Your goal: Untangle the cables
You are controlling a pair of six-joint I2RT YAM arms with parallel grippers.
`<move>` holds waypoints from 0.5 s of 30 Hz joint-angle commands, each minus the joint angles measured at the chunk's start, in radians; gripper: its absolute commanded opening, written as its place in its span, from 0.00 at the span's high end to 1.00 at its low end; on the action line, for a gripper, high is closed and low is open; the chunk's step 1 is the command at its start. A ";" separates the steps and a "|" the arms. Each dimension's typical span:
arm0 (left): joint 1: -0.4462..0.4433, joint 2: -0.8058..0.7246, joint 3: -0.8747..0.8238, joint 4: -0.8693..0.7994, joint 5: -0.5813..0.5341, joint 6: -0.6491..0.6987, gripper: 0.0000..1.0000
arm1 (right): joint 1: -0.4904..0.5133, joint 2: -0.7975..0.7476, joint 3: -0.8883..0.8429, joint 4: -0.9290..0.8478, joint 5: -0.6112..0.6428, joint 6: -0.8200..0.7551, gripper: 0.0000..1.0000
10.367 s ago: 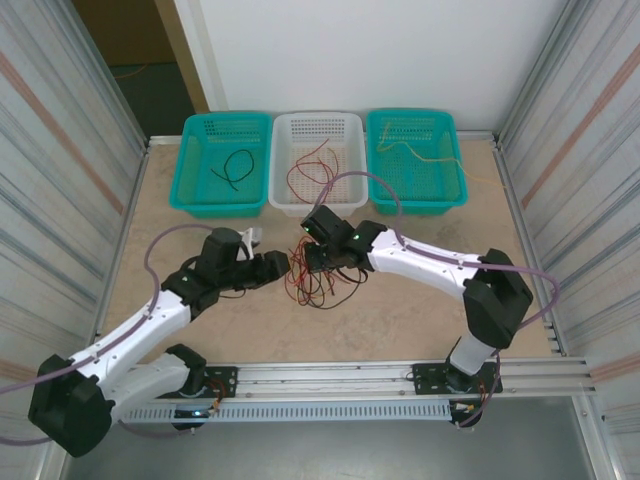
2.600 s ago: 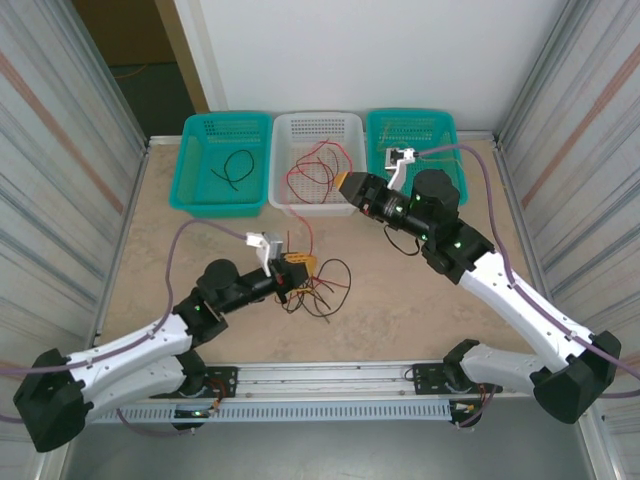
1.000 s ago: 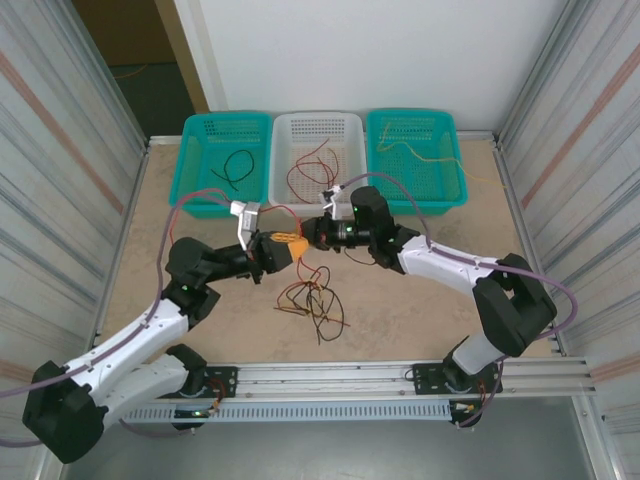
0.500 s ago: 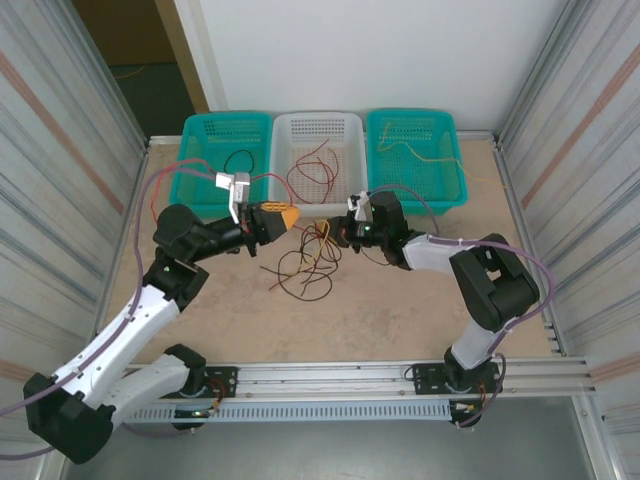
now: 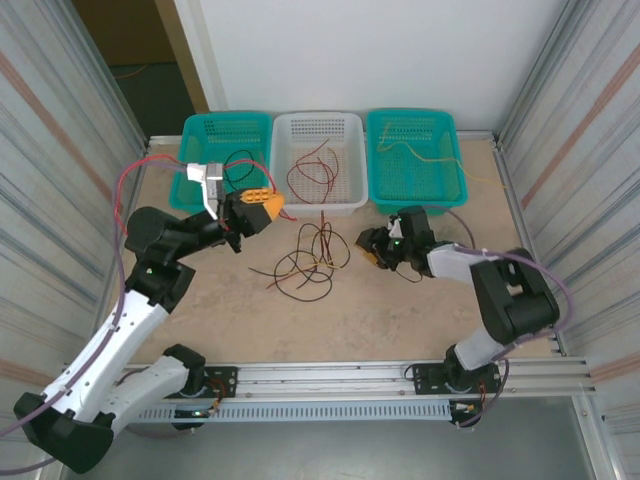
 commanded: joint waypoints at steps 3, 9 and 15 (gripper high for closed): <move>0.007 0.030 0.084 -0.174 -0.120 0.086 1.00 | 0.062 -0.290 0.131 -0.471 0.271 -0.243 0.43; 0.009 0.188 0.198 -0.313 -0.216 0.023 1.00 | 0.253 -0.522 0.282 -0.620 0.414 -0.446 0.36; 0.009 0.314 0.240 -0.436 -0.313 -0.165 1.00 | 0.378 -0.548 0.412 -0.560 0.405 -0.584 0.31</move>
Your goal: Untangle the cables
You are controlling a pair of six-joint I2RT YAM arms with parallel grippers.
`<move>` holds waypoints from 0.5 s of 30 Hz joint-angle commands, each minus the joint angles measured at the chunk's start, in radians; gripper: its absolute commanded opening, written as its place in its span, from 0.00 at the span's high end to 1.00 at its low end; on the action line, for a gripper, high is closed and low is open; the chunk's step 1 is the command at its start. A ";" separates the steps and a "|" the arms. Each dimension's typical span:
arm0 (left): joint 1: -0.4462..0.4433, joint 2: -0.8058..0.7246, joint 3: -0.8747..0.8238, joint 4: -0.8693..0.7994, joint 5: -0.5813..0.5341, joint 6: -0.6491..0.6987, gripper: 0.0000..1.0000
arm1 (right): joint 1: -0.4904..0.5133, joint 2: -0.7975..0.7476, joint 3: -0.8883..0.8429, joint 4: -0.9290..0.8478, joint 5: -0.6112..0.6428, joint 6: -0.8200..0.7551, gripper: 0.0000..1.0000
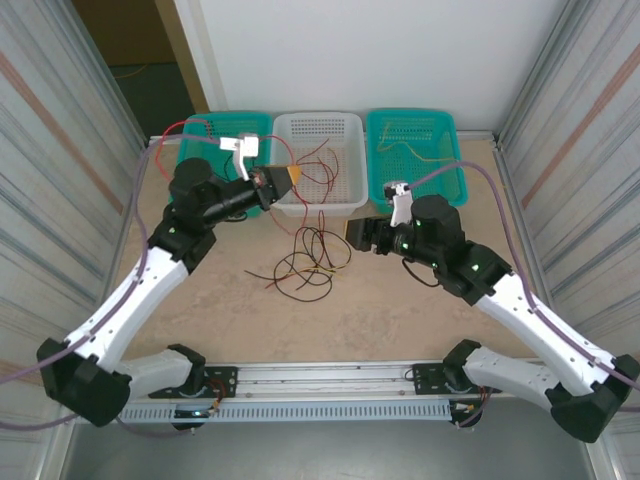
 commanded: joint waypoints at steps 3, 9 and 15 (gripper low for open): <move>0.007 0.060 0.034 -0.119 -0.086 -0.193 1.00 | 0.035 0.114 0.114 0.002 -0.014 -0.164 0.31; 0.007 0.062 -0.005 -0.066 -0.076 -0.293 1.00 | 0.065 0.273 0.206 0.059 -0.053 -0.176 0.37; 0.007 0.061 -0.013 -0.058 -0.052 -0.324 1.00 | 0.068 0.382 0.269 0.079 -0.113 -0.175 0.45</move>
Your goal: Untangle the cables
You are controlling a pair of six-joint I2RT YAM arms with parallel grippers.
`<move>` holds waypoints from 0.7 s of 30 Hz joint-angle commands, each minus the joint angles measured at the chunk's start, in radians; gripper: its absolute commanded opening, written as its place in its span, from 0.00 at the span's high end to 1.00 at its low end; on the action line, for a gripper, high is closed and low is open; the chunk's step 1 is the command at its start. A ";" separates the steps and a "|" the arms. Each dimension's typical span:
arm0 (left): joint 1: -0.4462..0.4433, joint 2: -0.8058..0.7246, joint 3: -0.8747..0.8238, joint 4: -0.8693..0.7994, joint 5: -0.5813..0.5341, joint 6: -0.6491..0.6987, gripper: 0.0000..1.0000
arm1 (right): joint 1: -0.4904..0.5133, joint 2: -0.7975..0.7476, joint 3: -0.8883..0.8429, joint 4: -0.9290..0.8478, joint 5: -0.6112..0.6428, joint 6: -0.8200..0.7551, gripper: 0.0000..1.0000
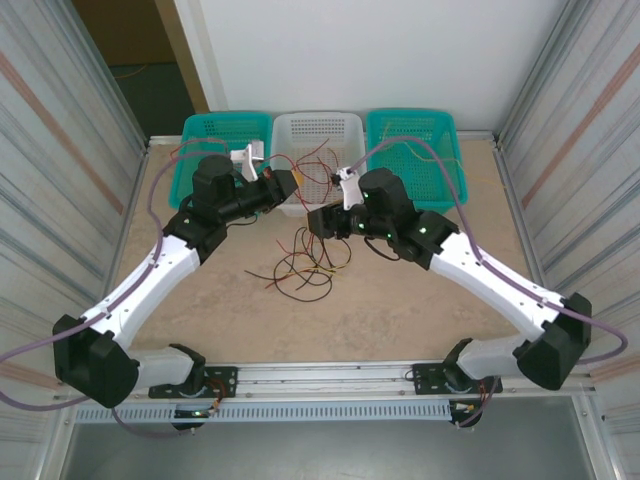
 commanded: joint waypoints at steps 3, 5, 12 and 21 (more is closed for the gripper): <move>0.007 -0.030 -0.020 0.033 0.009 -0.042 1.00 | 0.009 0.037 0.061 0.055 -0.068 -0.019 0.55; 0.008 -0.031 -0.026 0.045 0.016 -0.052 1.00 | 0.009 0.046 0.063 0.062 -0.077 -0.014 0.58; 0.020 -0.031 -0.051 0.095 0.058 -0.090 1.00 | 0.009 0.091 0.094 0.041 -0.077 -0.005 0.51; 0.060 -0.055 -0.114 0.198 0.088 -0.160 1.00 | 0.008 0.115 0.104 0.038 -0.066 0.015 0.78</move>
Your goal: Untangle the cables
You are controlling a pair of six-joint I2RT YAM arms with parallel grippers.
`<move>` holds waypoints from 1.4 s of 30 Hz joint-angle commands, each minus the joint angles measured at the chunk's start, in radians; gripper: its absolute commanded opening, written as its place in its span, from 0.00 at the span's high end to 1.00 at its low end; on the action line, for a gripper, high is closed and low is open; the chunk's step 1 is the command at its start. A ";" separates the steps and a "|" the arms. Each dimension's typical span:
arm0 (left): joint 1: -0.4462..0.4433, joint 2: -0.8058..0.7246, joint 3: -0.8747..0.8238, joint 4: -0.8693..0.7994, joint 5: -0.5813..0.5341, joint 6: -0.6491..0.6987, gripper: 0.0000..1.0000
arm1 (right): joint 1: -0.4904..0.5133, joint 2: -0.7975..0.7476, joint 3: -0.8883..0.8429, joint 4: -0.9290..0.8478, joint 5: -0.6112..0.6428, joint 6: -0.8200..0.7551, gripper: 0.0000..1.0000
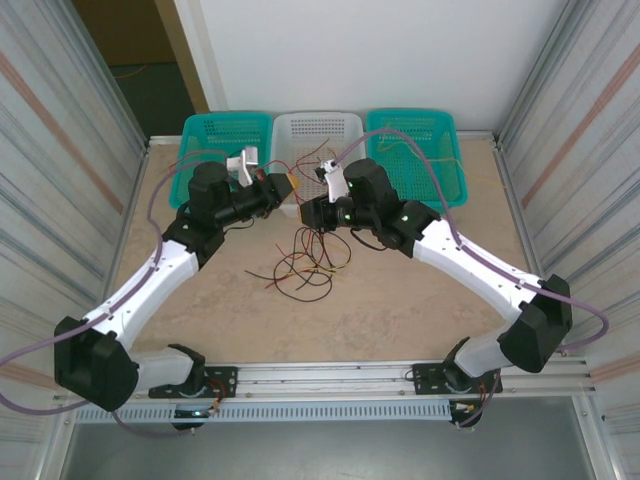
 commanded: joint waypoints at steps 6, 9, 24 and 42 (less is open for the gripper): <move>0.019 -0.032 -0.027 0.107 0.045 -0.052 1.00 | 0.009 0.037 0.040 0.000 -0.011 0.017 0.68; 0.022 -0.035 -0.037 0.118 0.044 -0.061 1.00 | 0.009 0.043 0.040 0.008 -0.017 0.024 0.83; 0.032 -0.137 -0.106 -0.117 -0.066 0.134 0.19 | -0.076 0.050 0.108 -0.016 0.046 0.040 1.00; 0.032 -0.532 -0.333 -0.516 -0.319 0.353 0.22 | -0.365 0.432 0.574 -0.053 -0.016 0.074 0.99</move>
